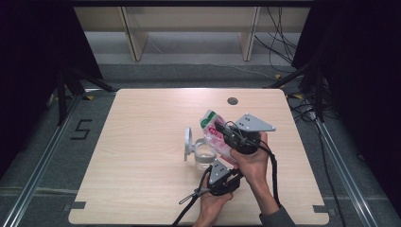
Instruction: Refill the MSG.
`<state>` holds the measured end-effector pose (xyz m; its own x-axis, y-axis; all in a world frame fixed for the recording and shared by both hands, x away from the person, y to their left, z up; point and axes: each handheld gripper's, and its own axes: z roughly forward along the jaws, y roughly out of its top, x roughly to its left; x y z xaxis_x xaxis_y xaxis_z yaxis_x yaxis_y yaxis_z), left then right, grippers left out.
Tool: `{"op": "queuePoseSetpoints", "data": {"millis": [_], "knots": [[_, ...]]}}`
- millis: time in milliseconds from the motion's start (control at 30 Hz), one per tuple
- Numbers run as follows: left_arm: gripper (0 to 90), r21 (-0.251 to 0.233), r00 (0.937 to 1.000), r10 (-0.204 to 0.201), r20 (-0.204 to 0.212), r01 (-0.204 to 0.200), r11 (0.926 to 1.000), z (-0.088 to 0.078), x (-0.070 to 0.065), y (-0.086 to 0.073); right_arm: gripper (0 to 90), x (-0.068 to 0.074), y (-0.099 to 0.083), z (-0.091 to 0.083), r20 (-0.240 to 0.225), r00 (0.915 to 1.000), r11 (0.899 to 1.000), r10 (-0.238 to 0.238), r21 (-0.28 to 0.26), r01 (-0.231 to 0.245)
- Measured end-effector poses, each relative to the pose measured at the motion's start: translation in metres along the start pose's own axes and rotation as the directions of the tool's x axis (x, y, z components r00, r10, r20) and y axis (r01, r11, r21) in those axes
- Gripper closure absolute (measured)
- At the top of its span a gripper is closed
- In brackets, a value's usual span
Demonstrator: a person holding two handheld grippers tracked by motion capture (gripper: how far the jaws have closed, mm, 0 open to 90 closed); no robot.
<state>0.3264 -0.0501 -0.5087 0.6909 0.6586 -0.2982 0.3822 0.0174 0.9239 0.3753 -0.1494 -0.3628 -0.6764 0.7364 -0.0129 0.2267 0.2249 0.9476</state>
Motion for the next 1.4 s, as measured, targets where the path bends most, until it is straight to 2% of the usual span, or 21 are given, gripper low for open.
{"op": "queuePoseSetpoints", "data": {"millis": [67,167,200,233,267,300,367,400,433,467,533,700,767,833,933,967,1067,1100,1200,1300,1400], "knots": [[76.2,-0.004,1.0,-0.001,0.0,0.001,1.0,0.001,0.0,0.0,90.0,-0.001,0.0,0.002,0.001,0.9998,1.0,-0.019,-0.012,0.019],[76.2,0.006,0.9998,0.014,-0.011,-0.014,0.9999,0.001,0.0,0.0,90.0,0.001,0.0,0.005,0.009,0.9999,1.0,-0.006,-0.013,0.006],[76.2,-0.008,1.0,0.004,-0.001,-0.004,1.0,0.002,0.0,0.0,90.0,0.002,0.0,0.004,0.006,0.9999,1.0,0.009,0.006,-0.009],[76.2,-0.007,1.0,0.0,0.0,0.0,1.0,0.002,0.0,0.0,90.0,0.0,0.0,0.005,0.001,0.9997,1.0,-0.023,0.009,0.023],[76.2,-0.008,1.0,0.001,0.0,-0.001,1.0,0.003,0.0,0.0,90.0,0.001,0.0,0.006,0.016,0.9997,1.0,-0.019,0.0,0.019],[76.3,-0.008,1.0,0.005,0.003,-0.005,1.0,0.003,0.0,0.001,90.0,0.003,0.001,0.006,0.011,0.9999,1.0,-0.008,0.016,0.008],[76.3,-0.009,1.0,0.004,0.005,-0.004,0.9999,0.004,0.0,0.001,90.0,0.004,0.001,0.008,0.014,0.9995,0.999,-0.029,0.022,0.029],[76.3,-0.003,1.0,0.005,-0.006,-0.005,1.0,0.003,0.0,0.002,90.0,0.003,0.002,0.01,0.016,0.9981,0.998,-0.06,0.012,0.06],[76.3,-0.003,1.0,0.005,-0.006,-0.005,1.0,0.003,0.0,0.002,90.0,0.005,0.001,0.009,0.022,0.9988,0.999,-0.043,0.02,0.042],[76.4,-0.007,1.0,0.003,-0.003,-0.003,1.0,0.004,0.0,0.002,90.0,0.004,0.002,0.01,0.014,0.9979,0.998,-0.063,0.021,0.063],[76.4,-0.023,1.0,-0.002,0.002,0.002,0.9997,0.005,-0.001,0.002,90.0,0.005,0.003,0.011,0.015,0.9984,0.998,-0.055,0.024,0.055],[76.4,-0.024,1.0,0.002,0.009,-0.002,0.9997,0.006,-0.001,0.003,90.0,0.004,0.004,0.011,0.016,0.9969,0.997,-0.077,0.024,0.076],[76.4,-0.028,1.0,0.003,0.006,-0.002,0.9996,0.007,-0.002,0.002,90.0,0.005,0.004,0.012,0.001,0.9979,0.998,-0.065,0.026,0.065],[76.4,-0.022,1.0,0.003,-0.002,-0.003,0.9998,0.007,-0.003,0.002,90.0,0.004,0.005,0.012,0.015,0.9955,0.995,-0.093,0.026,0.093],[76.4,-0.029,1.0,0.008,0.0,-0.008,0.9996,0.009,-0.006,0.003,90.0,0.004,0.004,0.012,0.004,0.9977,0.997,-0.068,0.039,0.068],[76.4,-0.036,0.9999,0.002,0.013,-0.002,0.9994,0.01,-0.006,0.003,90.0,0.004,0.005,0.012,0.001,0.9968,0.996,-0.08,0.04,0.08],[76.4,-0.039,0.9999,0.012,0.011,-0.011,0.9992,0.01,-0.006,0.003,90.0,0.003,0.005,0.011,-0.002,0.9962,0.995,-0.087,0.037,0.087],[76.4,-0.043,0.9998,0.014,0.012,-0.013,0.999,0.01,-0.006,0.003,90.0,0.004,0.005,0.01,0.0,0.9978,0.996,-0.066,0.055,0.066],[76.4,-0.044,0.9999,0.014,0.01,-0.013,0.9989,0.01,-0.006,0.003,90.0,0.005,0.006,0.012,0.011,0.9971,0.997,-0.075,0.034,0.075],[76.4,-0.038,0.9999,0.016,0.001,-0.016,0.9992,0.009,-0.007,0.004,90.0,0.006,0.007,0.011,0.001,0.9975,0.996,-0.071,0.052,0.071],[76.5,-0.05,0.9999,0.012,0.01,-0.012,0.9987,0.011,-0.006,0.004,90.0,0.005,0.007,0.011,0.006,0.997,0.996,-0.077,0.042,0.077]]}}
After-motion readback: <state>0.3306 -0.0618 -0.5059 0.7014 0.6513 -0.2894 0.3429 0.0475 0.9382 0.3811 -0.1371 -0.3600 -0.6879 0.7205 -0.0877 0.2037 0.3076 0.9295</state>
